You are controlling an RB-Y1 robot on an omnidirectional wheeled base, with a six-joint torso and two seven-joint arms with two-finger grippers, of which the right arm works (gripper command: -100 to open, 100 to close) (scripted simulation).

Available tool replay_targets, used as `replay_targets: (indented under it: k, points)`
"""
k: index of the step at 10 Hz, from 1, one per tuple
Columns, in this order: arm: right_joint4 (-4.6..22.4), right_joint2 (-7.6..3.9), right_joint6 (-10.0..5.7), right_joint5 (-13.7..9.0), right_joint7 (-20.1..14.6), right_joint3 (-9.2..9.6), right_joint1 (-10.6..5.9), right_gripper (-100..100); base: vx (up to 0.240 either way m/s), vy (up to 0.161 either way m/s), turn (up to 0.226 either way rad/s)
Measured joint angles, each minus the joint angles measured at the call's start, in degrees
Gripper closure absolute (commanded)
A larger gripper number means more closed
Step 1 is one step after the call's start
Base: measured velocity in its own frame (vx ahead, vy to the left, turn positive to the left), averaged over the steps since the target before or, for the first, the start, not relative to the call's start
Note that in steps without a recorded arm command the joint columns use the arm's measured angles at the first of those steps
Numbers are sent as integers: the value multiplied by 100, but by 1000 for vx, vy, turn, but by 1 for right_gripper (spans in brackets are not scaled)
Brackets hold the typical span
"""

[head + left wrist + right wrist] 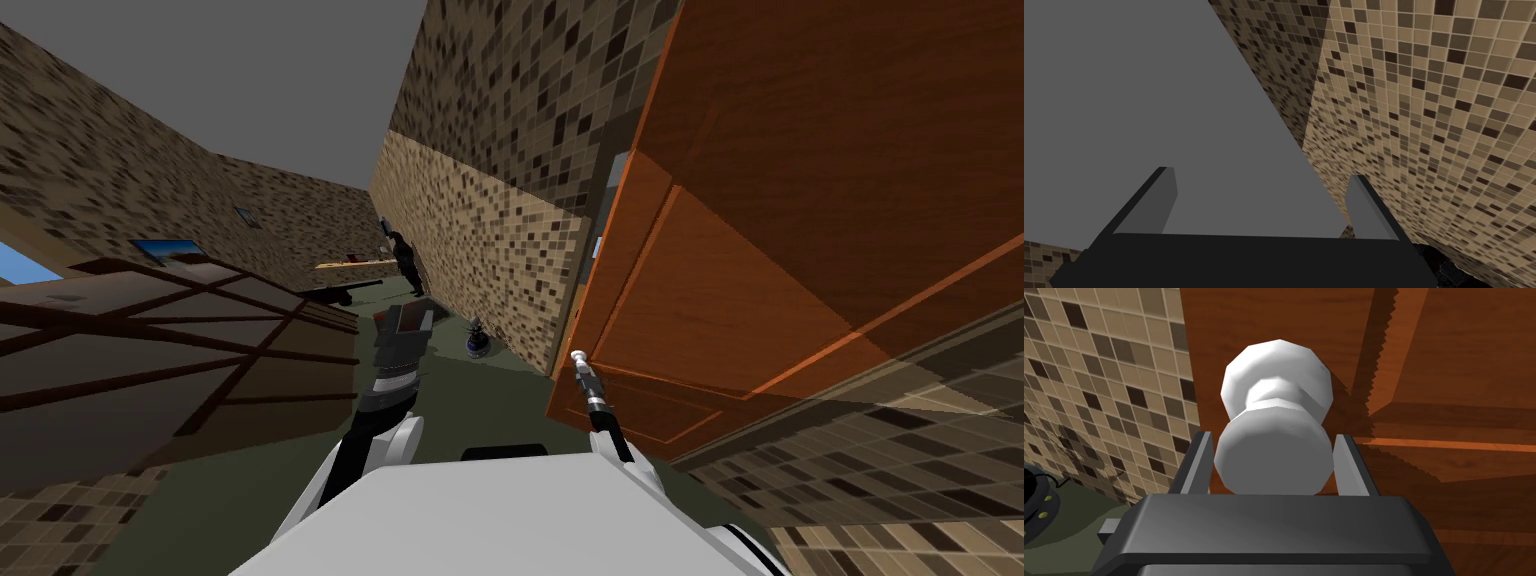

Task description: Pull the door open

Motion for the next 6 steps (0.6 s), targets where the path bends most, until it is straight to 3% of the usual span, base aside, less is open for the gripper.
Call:
replay_targets:
  k: [4,6]
  points:
    - [-196,-186,-104,201,-325,319,203,100,-275,-42,83]
    - [-213,-201,-121,258,-407,419,263,100,-148,-24,67]
